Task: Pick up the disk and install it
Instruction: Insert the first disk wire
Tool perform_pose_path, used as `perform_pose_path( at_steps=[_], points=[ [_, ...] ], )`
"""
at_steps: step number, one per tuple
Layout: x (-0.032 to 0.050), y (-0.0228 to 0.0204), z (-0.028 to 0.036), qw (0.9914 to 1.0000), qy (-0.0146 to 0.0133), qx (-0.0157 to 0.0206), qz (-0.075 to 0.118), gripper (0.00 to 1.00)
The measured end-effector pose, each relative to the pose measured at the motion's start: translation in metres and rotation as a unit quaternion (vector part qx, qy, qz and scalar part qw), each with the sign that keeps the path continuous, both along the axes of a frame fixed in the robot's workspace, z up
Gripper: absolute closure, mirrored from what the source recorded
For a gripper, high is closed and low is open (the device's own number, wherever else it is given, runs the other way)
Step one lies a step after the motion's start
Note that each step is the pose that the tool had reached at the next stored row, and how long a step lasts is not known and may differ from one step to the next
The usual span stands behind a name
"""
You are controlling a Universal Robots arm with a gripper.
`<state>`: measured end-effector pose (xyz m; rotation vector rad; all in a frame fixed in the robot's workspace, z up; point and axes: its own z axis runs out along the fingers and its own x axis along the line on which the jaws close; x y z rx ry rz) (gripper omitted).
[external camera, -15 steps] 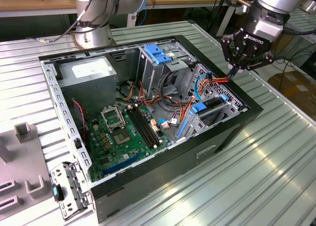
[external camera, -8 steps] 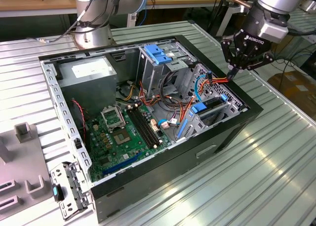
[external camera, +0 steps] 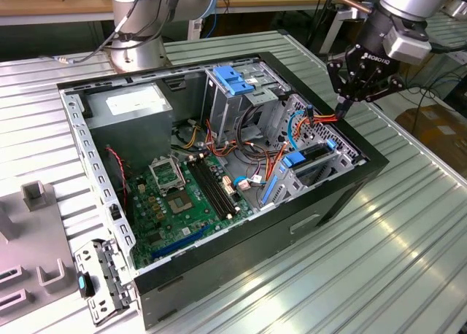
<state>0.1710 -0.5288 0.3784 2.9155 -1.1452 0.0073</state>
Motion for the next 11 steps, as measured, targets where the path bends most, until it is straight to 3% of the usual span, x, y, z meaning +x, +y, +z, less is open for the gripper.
perform_pose_path(
  at_steps=[3,6,9,11],
  points=[
    [0.0009,0.0005,-0.0005,0.99976,0.0,0.0001,0.022,0.89],
    [0.0012,0.0013,-0.0007,0.9993,0.0,-0.0001,0.037,0.76],
    [0.0014,0.0018,-0.0015,0.99869,-0.0008,-0.0003,0.051,0.76],
    [0.0013,0.0018,-0.003,0.99646,-0.002,-0.0007,0.084,0.76]
  ],
)
